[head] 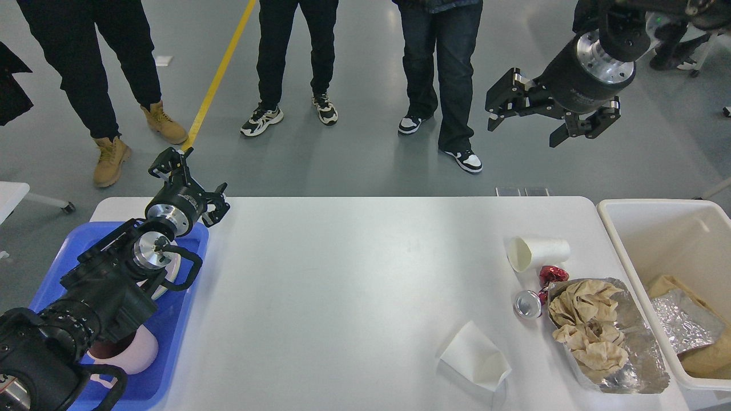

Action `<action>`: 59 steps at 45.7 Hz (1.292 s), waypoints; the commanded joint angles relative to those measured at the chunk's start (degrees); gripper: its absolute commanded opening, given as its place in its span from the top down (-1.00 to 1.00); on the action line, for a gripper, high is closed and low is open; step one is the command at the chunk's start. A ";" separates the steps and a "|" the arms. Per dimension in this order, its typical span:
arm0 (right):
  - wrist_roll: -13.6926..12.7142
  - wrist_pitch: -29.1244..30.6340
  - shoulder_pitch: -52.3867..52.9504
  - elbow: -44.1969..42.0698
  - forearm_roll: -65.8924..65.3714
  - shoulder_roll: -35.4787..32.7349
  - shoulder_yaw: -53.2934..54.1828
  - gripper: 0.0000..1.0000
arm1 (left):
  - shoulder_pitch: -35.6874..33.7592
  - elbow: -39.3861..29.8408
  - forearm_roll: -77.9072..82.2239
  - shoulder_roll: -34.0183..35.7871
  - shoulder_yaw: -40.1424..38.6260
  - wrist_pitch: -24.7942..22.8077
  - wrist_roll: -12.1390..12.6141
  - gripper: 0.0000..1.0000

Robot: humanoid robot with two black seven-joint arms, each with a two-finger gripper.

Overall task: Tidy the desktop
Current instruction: 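Move the right gripper back over the small white paper, then lower the right gripper and grasp the small white paper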

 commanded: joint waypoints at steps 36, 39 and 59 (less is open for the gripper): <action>-0.26 -6.55 -17.10 5.50 -21.48 5.29 12.13 -0.91 | 0.00 -0.03 -0.06 0.00 0.00 0.00 -0.01 -0.93; -0.26 -6.55 -21.23 5.07 -25.78 5.73 15.21 -0.96 | 0.00 -0.03 0.03 0.00 0.00 0.00 -0.01 -0.93; -0.53 -14.81 -44.62 2.79 -41.00 9.51 17.68 -0.99 | 0.00 -0.03 -0.06 0.00 0.00 0.00 -0.01 -0.93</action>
